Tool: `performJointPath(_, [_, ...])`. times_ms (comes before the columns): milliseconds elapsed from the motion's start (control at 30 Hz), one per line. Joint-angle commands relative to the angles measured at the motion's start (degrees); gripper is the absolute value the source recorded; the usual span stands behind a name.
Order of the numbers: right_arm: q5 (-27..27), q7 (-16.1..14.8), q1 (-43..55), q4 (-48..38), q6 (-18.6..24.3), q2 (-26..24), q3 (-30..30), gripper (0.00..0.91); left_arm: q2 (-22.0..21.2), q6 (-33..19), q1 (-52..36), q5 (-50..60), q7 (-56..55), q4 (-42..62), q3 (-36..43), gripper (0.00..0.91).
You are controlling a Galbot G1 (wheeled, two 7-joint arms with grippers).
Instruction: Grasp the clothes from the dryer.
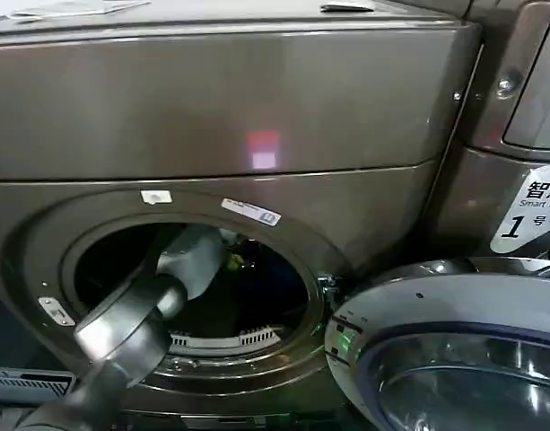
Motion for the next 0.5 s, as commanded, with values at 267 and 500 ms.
performJointPath(267, [-0.06, 0.11, 0.01, 0.32, -0.02, -0.01, 0.09, 0.907, 3.07, -1.44, 6.98, -6.54, -12.06, -10.84, -25.94, 0.0])
performJointPath(500, [-0.05, 0.1, 0.04, 0.28, 0.02, -0.13, 0.18, 0.907, 6.18, -3.72, 17.63, -17.74, -27.92, -25.89, -33.15, 0.0])
